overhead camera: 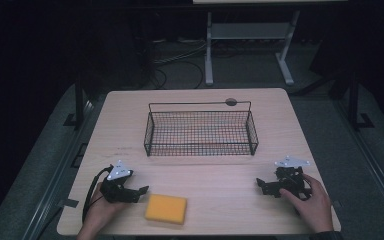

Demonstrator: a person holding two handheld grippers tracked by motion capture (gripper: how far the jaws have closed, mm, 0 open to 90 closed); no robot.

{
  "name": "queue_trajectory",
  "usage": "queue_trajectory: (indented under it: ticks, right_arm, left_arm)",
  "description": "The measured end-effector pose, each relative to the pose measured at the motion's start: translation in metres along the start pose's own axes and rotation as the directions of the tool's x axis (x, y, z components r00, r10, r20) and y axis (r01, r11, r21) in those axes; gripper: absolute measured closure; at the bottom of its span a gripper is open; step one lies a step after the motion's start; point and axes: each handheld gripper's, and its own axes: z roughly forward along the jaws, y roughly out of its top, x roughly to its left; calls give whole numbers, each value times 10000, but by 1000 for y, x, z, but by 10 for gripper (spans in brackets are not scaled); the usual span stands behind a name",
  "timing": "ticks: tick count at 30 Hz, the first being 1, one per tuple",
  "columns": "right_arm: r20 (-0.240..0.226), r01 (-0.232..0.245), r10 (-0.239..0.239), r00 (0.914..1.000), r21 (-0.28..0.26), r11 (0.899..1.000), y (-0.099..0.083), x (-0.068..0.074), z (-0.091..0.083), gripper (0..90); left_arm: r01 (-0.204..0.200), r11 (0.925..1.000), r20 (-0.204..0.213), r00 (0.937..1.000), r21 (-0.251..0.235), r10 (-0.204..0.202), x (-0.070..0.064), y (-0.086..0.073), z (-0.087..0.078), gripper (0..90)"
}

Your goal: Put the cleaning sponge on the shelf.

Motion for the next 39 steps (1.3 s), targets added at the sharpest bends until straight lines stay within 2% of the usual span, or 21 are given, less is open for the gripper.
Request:
queue_trajectory:
  ticks: [10, 11, 15, 17, 18, 19, 20, 21, 22, 25, 26, 31, 33, 36, 38, 39]
  right_arm:
    - [1, 1, -1, 10000, -2, 10000, 0, 0, 0, 0]
    - [3, 7, -7, 10000, -1, 10000, 0, 0, 0, 0]
    - [3, 3, -3, 10000, 3, 10000, 0, 0, 0, 0]
    - [2, -3, 3, 10000, 5, 10000, 0, 0, 0, 0]
    - [2, -3, 3, 10000, 5, 10000, 0, 0, 0, 0]
    - [4, 2, -2, 10000, -1, 10000, 0, 0, 0, 0]
    - [4, -4, 4, 10000, 0, 10000, 0, 0, 0, 0]
    - [4, -4, 4, 10000, 0, 10000, 0, 0, 0, 0]
    - [3, -12, 12, 10000, 0, 10000, 0, 0, 0, 0]
    - [3, -12, 12, 10000, -1, 10000, 0, 0, 0, 0]
    - [0, -15, 15, 10000, -1, 10000, 0, 0, 0, 0]
    - [3, -9, 9, 10000, -3, 10000, 0, 0, 0, 0]
    - [2, -7, 7, 10000, -5, 10000, 0, 0, 0, 0]
    - [1, -15, 15, 10000, -2, 10000, 0, 0, 0, 0]
    - [1, -15, 15, 10000, -2, 10000, 0, 0, 0, 0]
    - [4, -11, 11, 10000, -1, 10000, 0, 0, 0, 0]
  left_arm:
    - [-94, 9999, -159, 9998, 56, 95, 2, 0, -1, 150]
    - [-84, 9999, -145, 9999, 77, 85, 2, 0, -2, 205]
    - [-82, 10000, -122, 9999, 56, 83, 4, 1, -6, 268]
    - [-22, 10000, -46, 10000, 87, 22, 5, 2, -9, 370]
    - [20, 10000, -38, 10000, 75, -20, 5, 3, -10, 370]
    - [37, 9998, -71, 10000, 198, -36, 4, 4, -13, 417]
    - [68, 9999, -27, 10000, 158, -67, 4, 5, -16, 548]
    - [75, 9998, 6, 10000, 175, -75, 4, 6, -17, 548]
    - [108, 9999, 106, 9999, 124, -109, 4, 7, -19, 585]
    - [103, 9999, 434, 9990, 137, -109, 1, 12, -24, 776]
    - [39, 9999, 472, 9989, 124, -44, -1, 14, -25, 882]
    - [-83, 10000, 854, 9963, -48, 87, -7, 24, -31, 896]
    - [-158, 9997, 1139, 9933, -175, 177, -11, 29, -34, 896]
    - [-369, 9989, 1565, 9868, -304, 412, -18, 37, -36, 897]
    - [-501, 9983, 1866, 9809, -313, 550, -23, 41, -36, 897]
    - [-546, 9978, 2094, 9759, -381, 614, -27, 44, -35, 897]
